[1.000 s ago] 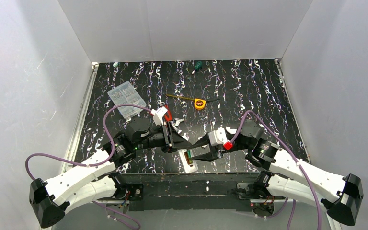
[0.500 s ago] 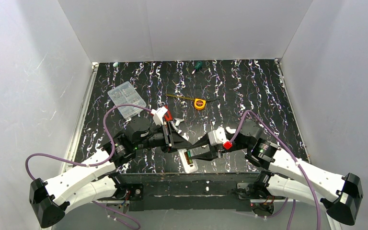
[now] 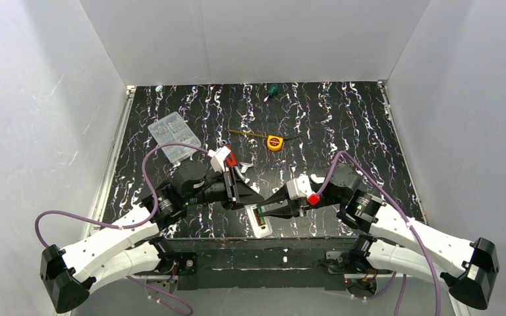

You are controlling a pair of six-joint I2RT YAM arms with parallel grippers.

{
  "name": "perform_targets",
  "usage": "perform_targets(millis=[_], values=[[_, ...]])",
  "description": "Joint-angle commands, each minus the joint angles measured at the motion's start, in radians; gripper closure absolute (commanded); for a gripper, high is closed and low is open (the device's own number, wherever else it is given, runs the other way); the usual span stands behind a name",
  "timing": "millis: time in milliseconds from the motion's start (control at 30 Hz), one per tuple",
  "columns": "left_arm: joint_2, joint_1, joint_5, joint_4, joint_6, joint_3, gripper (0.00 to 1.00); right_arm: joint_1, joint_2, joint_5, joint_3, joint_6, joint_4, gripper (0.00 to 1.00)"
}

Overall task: Load the batteries into the remote control
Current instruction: Load the battery into the remote control.

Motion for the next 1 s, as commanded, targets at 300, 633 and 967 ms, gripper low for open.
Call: perform_targets(millis=[300, 633, 967], values=[[-0.009, -0.006, 0.041, 0.061, -0.003, 0.031, 1.00, -0.003, 0.000, -0.044, 0.028, -0.008, -0.010, 0.74], [-0.037, -0.006, 0.003, 0.071, -0.002, 0.013, 1.00, -0.002, -0.008, -0.063, 0.001, 0.010, -0.032, 0.75], [-0.048, -0.006, -0.026, 0.094, -0.002, 0.007, 1.00, -0.002, -0.009, -0.068, -0.029, 0.036, -0.026, 0.75]])
